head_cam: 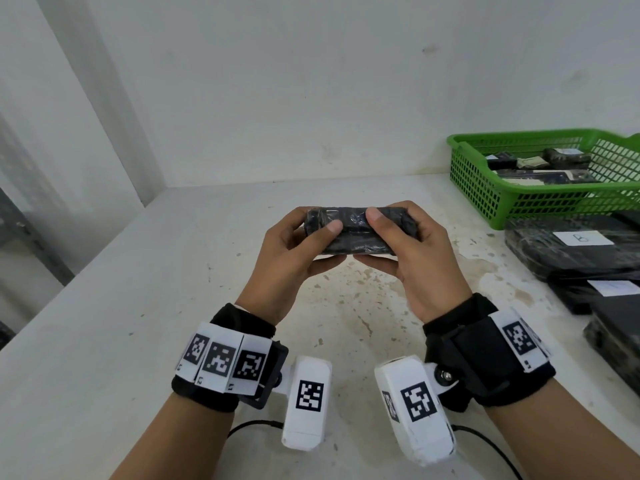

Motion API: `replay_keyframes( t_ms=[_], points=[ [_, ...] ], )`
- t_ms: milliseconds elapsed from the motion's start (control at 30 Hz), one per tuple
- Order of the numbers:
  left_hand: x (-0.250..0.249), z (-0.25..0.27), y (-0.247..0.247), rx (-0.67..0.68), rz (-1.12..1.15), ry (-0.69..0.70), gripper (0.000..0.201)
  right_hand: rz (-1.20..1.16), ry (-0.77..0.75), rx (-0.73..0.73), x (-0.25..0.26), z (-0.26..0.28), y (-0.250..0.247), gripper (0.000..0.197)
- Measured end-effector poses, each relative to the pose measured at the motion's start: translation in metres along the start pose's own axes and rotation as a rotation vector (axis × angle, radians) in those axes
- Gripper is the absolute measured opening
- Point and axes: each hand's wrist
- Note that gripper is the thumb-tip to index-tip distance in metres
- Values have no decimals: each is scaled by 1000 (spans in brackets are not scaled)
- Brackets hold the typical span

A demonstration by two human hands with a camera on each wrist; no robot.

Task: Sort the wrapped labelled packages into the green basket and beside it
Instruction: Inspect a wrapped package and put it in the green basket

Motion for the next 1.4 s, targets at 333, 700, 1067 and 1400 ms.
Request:
replay_keyframes(
  t_ms=[333, 700, 1067, 1400],
  points=[
    [0, 0, -2, 41, 8, 0, 32, 27, -4, -6, 1, 4, 3, 21],
    [2, -1, -2, 6, 1, 14, 20, 17, 27, 26, 2, 5, 4, 27],
    [1, -4, -7, -3, 79, -10, 29, -84, 82, 17, 8, 1, 6, 48],
    [-3, -4, -9, 111, 230, -105, 31, -129, 293, 168, 15, -1, 4, 54]
  ],
)
Point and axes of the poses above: each hand's wrist, its own z-axis away from the middle knuckle, its own y-axis out of the palm, x = y × z, and after that the axes turned 7 degrees about -y, right-handed
